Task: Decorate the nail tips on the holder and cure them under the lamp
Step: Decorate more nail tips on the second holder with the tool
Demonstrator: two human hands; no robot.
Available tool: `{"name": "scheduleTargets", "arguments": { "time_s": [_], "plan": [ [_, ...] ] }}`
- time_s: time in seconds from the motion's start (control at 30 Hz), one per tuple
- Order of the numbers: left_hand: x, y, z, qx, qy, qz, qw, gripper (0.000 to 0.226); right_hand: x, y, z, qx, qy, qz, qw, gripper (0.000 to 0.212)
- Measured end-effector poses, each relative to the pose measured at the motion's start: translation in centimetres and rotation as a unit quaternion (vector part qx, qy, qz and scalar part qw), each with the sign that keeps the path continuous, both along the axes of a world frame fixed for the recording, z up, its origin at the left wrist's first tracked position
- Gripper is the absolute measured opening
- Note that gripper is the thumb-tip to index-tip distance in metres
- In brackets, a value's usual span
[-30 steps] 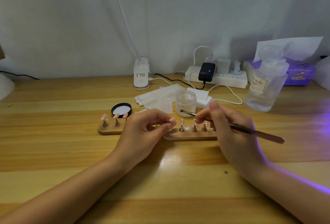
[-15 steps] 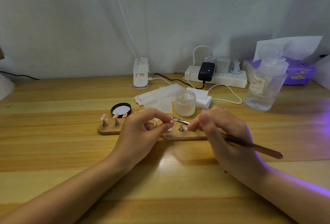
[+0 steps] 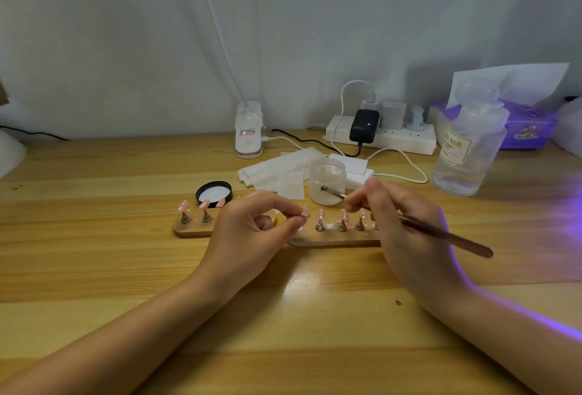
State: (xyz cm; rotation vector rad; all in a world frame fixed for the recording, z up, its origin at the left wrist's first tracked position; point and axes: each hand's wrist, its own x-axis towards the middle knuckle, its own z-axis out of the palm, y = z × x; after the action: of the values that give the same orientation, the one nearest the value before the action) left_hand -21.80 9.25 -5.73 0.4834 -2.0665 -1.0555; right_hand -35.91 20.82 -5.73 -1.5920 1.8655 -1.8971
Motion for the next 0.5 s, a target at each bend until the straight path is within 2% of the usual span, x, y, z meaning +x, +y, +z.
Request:
{"name": "scheduleTargets", "arguments": {
  "time_s": [0.07,0.23,0.3,0.4,0.5],
  "plan": [
    [0.06,0.11,0.03,0.002,-0.003,0.006,1.0,0.004,-0.16,0.05,0.07,0.003,-0.046,-0.009,0.999,0.033],
    [0.13,0.16,0.42,0.028,-0.009,0.011,1.0,0.006,0.0,-0.06,0.11,-0.027,-0.075,0.01,0.997,0.035],
    [0.12,0.12,0.53,0.043,-0.027,0.007,0.999,0.006,0.03,-0.06,0.1,-0.041,-0.085,0.014,0.995,0.042],
    [0.02,-0.1,0.56,0.052,-0.049,0.014,0.997,0.006,0.11,-0.05,0.12,-0.03,-0.054,0.017,0.998,0.043],
    [-0.13,-0.3,0.59,0.068,-0.032,0.019,0.997,0.008,-0.04,-0.11,0.08,0.004,-0.031,0.003,1.0,0.041]
  ]
}}
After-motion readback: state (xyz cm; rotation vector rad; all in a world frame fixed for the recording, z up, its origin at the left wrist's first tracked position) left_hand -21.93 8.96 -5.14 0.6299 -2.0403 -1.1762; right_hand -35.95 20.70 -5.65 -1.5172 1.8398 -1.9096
